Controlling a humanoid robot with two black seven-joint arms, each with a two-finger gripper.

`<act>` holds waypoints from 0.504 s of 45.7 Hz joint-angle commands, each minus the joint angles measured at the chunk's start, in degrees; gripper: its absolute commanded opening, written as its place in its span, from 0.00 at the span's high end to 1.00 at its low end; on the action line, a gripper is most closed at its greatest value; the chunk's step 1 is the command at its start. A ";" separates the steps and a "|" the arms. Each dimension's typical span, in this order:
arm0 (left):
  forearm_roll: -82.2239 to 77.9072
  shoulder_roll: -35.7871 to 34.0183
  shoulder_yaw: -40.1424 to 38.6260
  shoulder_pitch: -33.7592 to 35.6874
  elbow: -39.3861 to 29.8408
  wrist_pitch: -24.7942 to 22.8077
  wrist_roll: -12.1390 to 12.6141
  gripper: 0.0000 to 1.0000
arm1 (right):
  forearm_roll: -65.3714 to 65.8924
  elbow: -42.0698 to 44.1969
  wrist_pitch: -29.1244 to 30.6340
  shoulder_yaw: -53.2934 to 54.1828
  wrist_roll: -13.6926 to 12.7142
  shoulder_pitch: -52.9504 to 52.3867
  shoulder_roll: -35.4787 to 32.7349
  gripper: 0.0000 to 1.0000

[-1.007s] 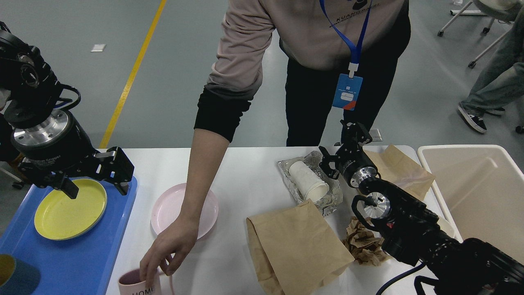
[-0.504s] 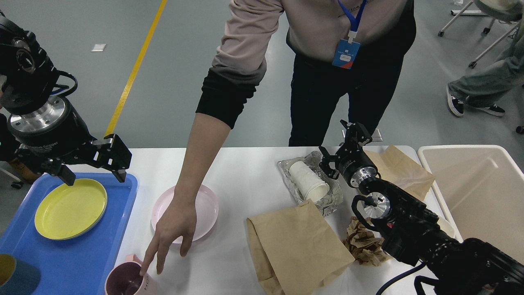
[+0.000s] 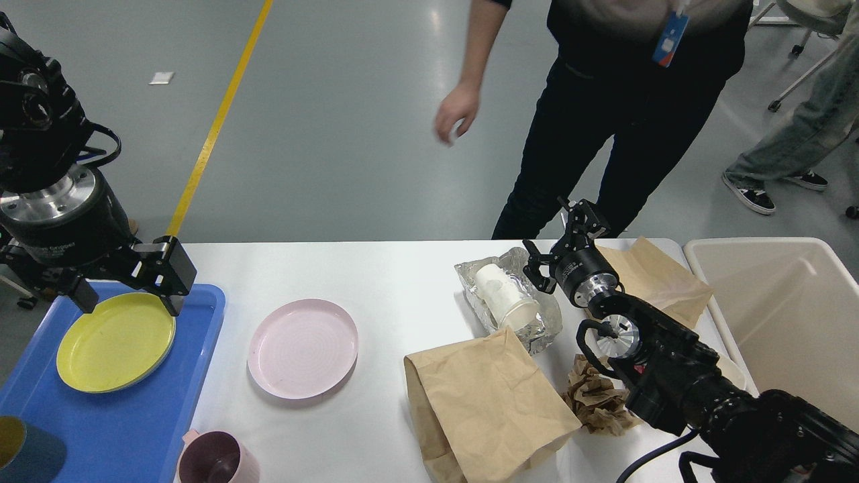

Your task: Tidy desktop

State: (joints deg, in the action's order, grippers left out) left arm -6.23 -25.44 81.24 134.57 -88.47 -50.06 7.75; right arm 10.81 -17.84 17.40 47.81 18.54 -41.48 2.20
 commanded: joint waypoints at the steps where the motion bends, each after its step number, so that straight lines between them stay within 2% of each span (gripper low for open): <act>1: 0.60 -0.23 0.32 -0.28 -4.95 0.40 0.69 0.10 | 0.00 0.00 0.00 0.00 0.00 0.00 0.00 0.00; 9: 1.57 0.47 -0.03 -3.17 -8.39 0.76 0.69 0.11 | 0.00 0.00 0.00 0.00 0.00 0.00 0.00 0.00; 23: 4.20 3.64 -0.11 -11.34 -7.51 4.18 0.78 0.11 | 0.00 0.00 0.00 0.00 0.00 0.00 0.00 0.00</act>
State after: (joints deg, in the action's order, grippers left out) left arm -3.77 -23.34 80.71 126.43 -96.08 -47.22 8.58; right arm 10.81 -17.84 17.40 47.81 18.54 -41.48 2.20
